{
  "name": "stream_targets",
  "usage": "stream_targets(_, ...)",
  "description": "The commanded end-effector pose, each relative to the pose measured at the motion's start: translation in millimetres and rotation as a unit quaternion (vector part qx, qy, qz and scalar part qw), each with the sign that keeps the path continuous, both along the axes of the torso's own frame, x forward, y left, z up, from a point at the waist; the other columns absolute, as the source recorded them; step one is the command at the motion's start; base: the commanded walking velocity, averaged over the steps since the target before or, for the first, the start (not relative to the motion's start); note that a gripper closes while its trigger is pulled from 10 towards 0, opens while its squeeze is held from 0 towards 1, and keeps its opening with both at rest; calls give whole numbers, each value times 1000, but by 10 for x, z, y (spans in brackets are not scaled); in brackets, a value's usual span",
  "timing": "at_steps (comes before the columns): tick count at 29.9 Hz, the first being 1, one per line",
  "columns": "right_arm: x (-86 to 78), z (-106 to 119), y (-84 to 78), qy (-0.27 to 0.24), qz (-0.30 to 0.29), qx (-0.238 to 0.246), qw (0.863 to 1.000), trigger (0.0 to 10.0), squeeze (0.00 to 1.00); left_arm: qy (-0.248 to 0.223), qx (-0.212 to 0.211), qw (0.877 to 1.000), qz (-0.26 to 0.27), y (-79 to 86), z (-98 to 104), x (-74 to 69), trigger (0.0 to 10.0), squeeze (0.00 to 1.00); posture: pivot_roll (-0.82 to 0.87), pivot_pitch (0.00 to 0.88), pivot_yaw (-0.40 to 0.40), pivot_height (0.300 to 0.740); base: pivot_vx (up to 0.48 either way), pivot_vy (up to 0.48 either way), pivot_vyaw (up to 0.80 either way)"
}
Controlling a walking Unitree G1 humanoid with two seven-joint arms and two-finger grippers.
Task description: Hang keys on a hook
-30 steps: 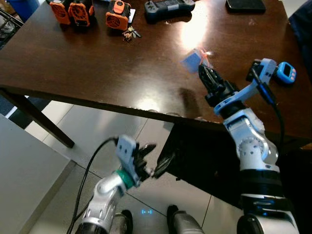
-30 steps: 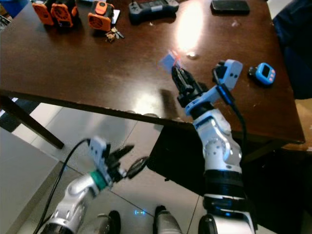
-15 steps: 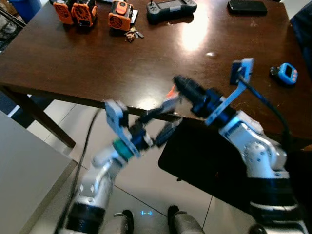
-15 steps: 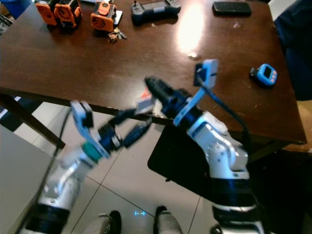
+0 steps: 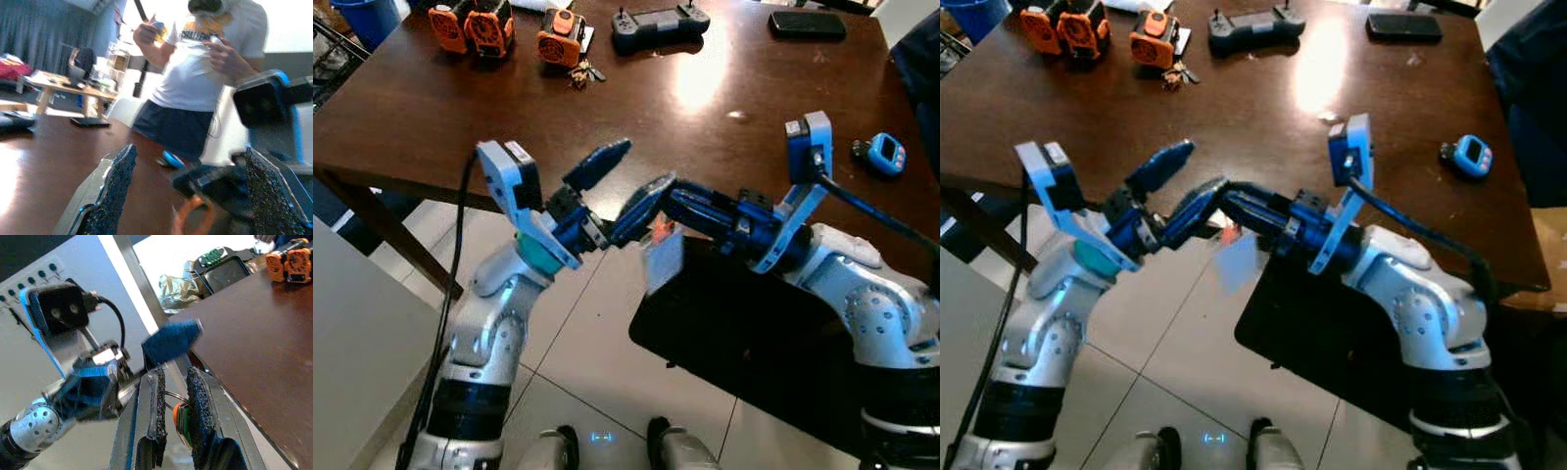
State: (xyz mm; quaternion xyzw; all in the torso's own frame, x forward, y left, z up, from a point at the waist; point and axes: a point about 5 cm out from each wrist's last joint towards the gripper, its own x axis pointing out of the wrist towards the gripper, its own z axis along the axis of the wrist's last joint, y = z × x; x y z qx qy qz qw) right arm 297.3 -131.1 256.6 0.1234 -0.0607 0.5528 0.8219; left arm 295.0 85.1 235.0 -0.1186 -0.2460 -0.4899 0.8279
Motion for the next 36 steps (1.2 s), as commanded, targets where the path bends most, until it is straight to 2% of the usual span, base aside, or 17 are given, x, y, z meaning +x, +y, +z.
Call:
stream_targets(1, -58, 57, 13, -12, 20, 8, 1000, 10000, 0, -2, 4, 1000, -16, -7, 4, -57, 10000, 0, -96, 136, 40, 740, 0, 0, 0)
stream_targets(10, -175, 211, -41, -43, 64, 41, 996, 10000, 0, -4, 9, 1000, -16, 18, 27, -60, 10000, 0, -96, 133, 44, 740, 0, 0, 0)
stream_targets(14, -186, 271, -67, -54, 63, 55, 995, 10000, 0, -4, 11, 1000, -14, 26, 25, -59, 10000, 0, -98, 132, 44, 740, 0, 0, 0)
stream_targets(18, -150, 340, -103, -64, 36, 71, 995, 10000, 0, -7, 13, 1000, -4, 46, 21, -40, 10000, 0, -102, 131, 47, 740, 0, 0, 0)
stream_targets(24, -135, 352, -111, -65, 27, 73, 995, 10000, 0, -6, 11, 1000, 4, 64, 20, -23, 10000, 0, -101, 129, 48, 740, 0, 0, 0)
stream_targets(26, -102, 341, -130, -60, 8, 71, 996, 10000, 0, -3, -7, 999, 32, 177, 50, 43, 10000, 0, -97, 127, 46, 740, 0, 0, 0)
stream_targets(28, -93, 336, -135, -58, 2, 74, 996, 10000, 0, -4, -10, 999, 37, 218, 61, 55, 10000, 0, -97, 127, 46, 740, 0, 0, 0)
stream_targets(36, -75, 391, -156, -65, -11, 86, 994, 10000, 0, -12, -3, 1000, 6, 188, 38, -28, 10000, 0, -96, 125, 43, 740, 0, 0, 0)
